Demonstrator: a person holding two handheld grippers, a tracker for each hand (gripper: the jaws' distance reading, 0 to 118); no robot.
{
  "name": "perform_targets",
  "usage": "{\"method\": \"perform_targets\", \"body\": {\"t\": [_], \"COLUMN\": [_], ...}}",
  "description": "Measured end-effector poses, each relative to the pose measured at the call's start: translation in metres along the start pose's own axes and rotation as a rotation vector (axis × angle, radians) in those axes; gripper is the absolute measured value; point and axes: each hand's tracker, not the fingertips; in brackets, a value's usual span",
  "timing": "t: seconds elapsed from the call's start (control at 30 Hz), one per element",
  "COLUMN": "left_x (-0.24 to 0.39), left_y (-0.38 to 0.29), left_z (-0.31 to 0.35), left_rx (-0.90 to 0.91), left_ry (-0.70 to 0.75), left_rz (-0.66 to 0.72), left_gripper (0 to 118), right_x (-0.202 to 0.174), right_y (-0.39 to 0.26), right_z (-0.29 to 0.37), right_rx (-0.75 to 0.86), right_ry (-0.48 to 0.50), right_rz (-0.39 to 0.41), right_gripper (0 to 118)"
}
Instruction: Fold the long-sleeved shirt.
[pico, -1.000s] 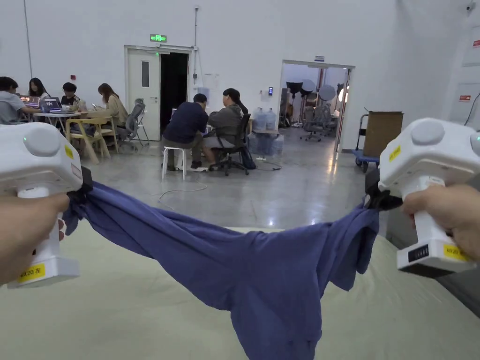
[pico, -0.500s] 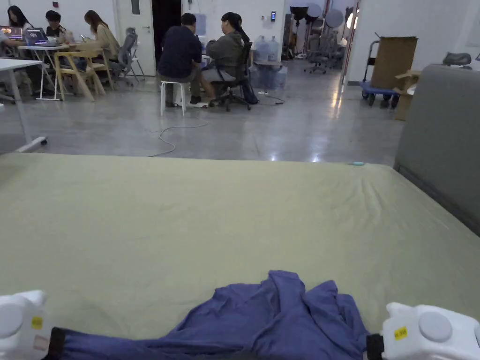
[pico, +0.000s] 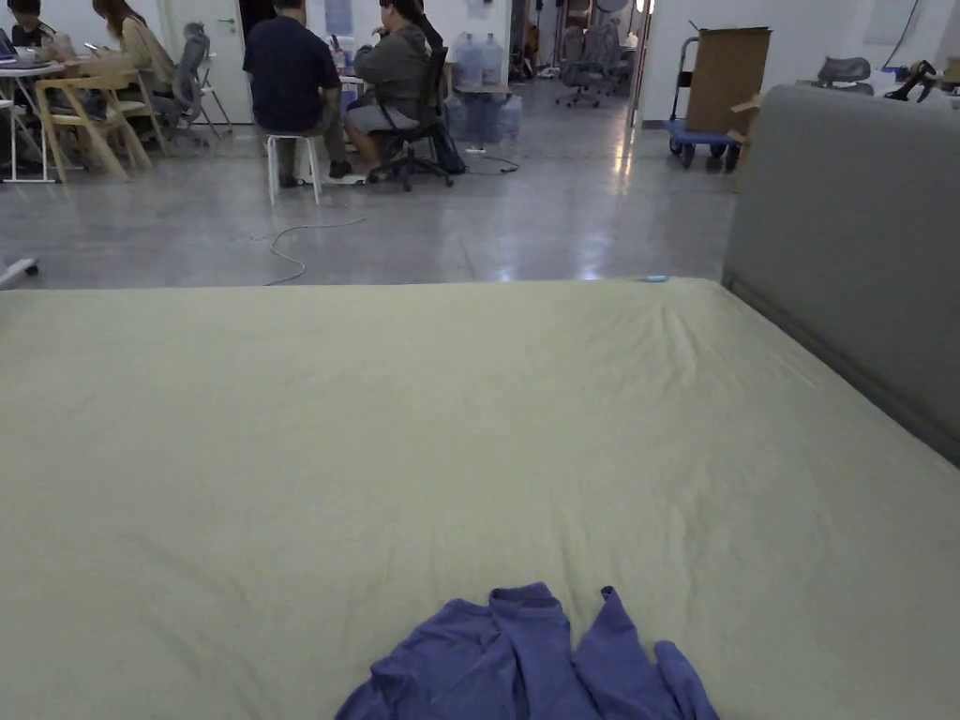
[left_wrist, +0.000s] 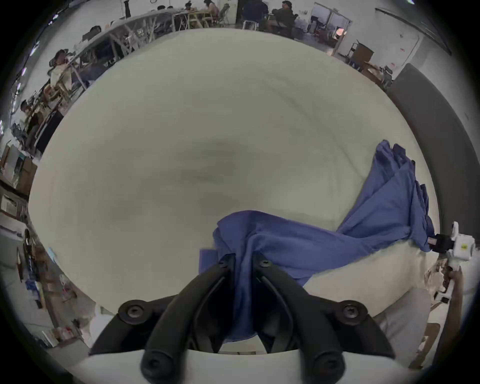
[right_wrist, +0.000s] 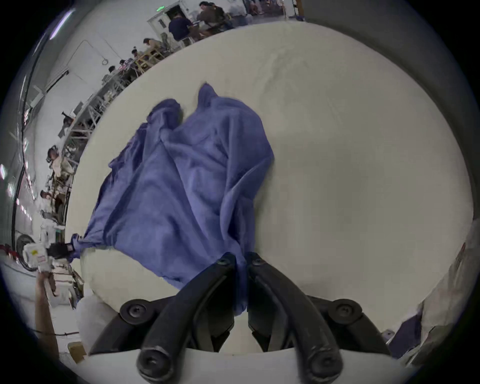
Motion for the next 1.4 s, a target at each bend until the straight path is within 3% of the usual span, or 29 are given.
{"method": "perform_targets", "body": {"t": [0.03,0.13,0.17,0.23,0.27,0.33,0.43,0.47,0.5,0.53,0.57,0.6,0.67,0.8,0.83,0.9,0.93,1.07,1.13,1.2,1.23,1.3,1.33,1.37,1.4], "left_x": [0.001,0.0,0.003,-0.001,0.002,0.018,0.042,0.057,0.066,0.076,0.085,0.089,0.106,0.153,0.172,0.215,0.237,0.302,0.326,0.336,0.337,0.339,0.343,0.351,0.359], "left_y": [-0.001,0.004,0.007,0.022,0.023,0.005,-0.015,-0.029,-0.037,-0.047,-0.055,-0.058,-0.056,0.005,0.024,0.068,0.089,0.164,0.17,0.177,0.176,0.166,0.162,0.155,0.148], "left_z": [-0.006,-0.028,-0.022,-0.014,0.005,0.073,0.103,0.109,0.107,0.102,0.096,0.081,0.069,0.058,0.053,0.03,0.021,-0.06,-0.105,-0.143,-0.157,-0.148,-0.136,-0.127,-0.121], "left_rx": [-0.005,-0.007,-0.001,0.039,0.111,0.294,0.367,0.293,0.211,0.159,0.158,0.125,0.082,0.176,0.222,0.22,0.273,0.155,0.111,0.044,-0.011,0.067,0.078,0.093,0.088], "left_ry": [0.002,0.015,0.024,-0.036,-0.071,-0.105,-0.107,-0.109,-0.083,-0.063,-0.102,-0.108,-0.155,-0.213,-0.223,-0.221,-0.296,-0.129,-0.081,-0.039,-0.01,0.016,0.031,0.01,-0.05], "left_rz": [0.01,0.026,0.033,0.091,0.085,0.061,-0.038,-0.082,-0.098,-0.111,-0.153,-0.184,-0.198,-0.237,-0.277,-0.332,-0.334,-0.399,-0.403,-0.419,-0.426,-0.457,-0.503,-0.559,-0.598], "left_gripper": [8,12,28,88,116,118,118,114,90,29,0,0,0,0,9,110,116,115,113,100,84,79,57,5,0], "right_x": [0.003,0.008,0.007,0.001,-0.002,-0.008,-0.023,-0.026,-0.03,-0.034,-0.038,-0.042,-0.048,-0.044,-0.042,-0.041,-0.04,-0.031,-0.025,-0.022,-0.018,-0.017,-0.016,-0.014,-0.014], "right_y": [-0.002,0.006,0.012,0.024,0.023,0.014,-0.011,-0.02,-0.028,-0.039,-0.051,-0.06,-0.074,-0.081,-0.078,-0.073,-0.071,-0.067,-0.067,-0.065,-0.065,-0.057,-0.05,-0.041,-0.027], "right_z": [-0.006,-0.008,-0.003,0.024,0.048,0.101,0.146,0.149,0.148,0.145,0.137,0.13,0.113,0.097,0.095,0.092,0.091,0.092,0.093,0.094,0.094,0.095,0.097,0.097,0.095], "right_rx": [0.008,0.012,-0.024,-0.071,0.0,0.235,0.319,0.289,0.271,0.253,0.247,0.238,0.174,0.12,0.119,0.124,0.129,0.133,0.128,0.117,0.111,0.107,0.109,0.119,0.125], "right_ry": [0.003,0.004,0.011,-0.048,-0.07,0.042,0.09,0.083,0.083,0.084,0.08,0.053,0.018,0.134,0.131,0.126,0.121,0.116,0.1,0.065,0.046,0.005,-0.01,-0.012,-0.01], "right_rz": [-0.006,-0.066,-0.104,-0.149,-0.15,-0.128,-0.101,-0.1,-0.091,-0.073,-0.041,-0.006,0.017,-0.061,-0.065,-0.072,-0.08,-0.136,-0.144,-0.137,-0.127,-0.094,-0.075,-0.066,-0.056], "right_gripper": [4,23,32,75,96,99,99,99,93,76,21,0,0,0,0,0,0,0,0,0,0,0,0,0,2]}}
